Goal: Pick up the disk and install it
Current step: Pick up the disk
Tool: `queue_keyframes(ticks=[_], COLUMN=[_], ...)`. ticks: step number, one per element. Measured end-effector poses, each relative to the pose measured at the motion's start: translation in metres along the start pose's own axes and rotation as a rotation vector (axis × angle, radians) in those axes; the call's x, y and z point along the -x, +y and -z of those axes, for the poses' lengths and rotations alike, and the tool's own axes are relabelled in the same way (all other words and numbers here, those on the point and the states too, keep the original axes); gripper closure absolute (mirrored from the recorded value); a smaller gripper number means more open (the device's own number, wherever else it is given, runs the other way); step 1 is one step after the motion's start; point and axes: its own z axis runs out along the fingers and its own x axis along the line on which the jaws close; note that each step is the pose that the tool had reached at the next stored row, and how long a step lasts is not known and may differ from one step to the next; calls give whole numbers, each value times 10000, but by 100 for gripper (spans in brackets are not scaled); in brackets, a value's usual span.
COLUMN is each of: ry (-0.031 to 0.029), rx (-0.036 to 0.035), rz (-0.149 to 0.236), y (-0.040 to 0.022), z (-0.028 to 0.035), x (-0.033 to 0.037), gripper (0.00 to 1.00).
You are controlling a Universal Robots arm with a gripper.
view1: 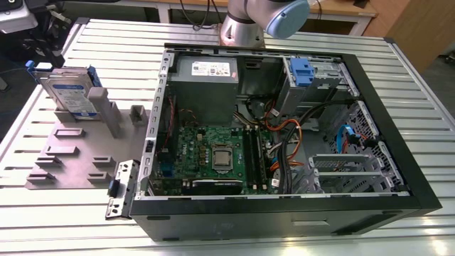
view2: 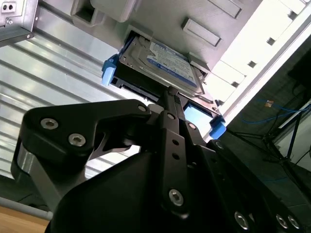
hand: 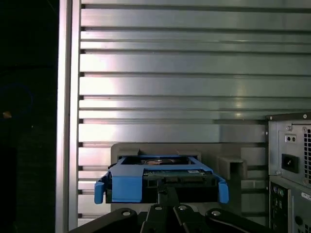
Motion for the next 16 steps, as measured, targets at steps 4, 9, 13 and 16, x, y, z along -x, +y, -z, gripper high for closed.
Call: queue_keyframes(ticks=[4,9,13,16], ry=[22,48,63,75], rx=[13,29,39,46], rz=[527,1186,1575,1857], y=[0,0,0,0], z=[-1,-2,-2,-1], x=[0,0,0,0], gripper=[89,89,89,89])
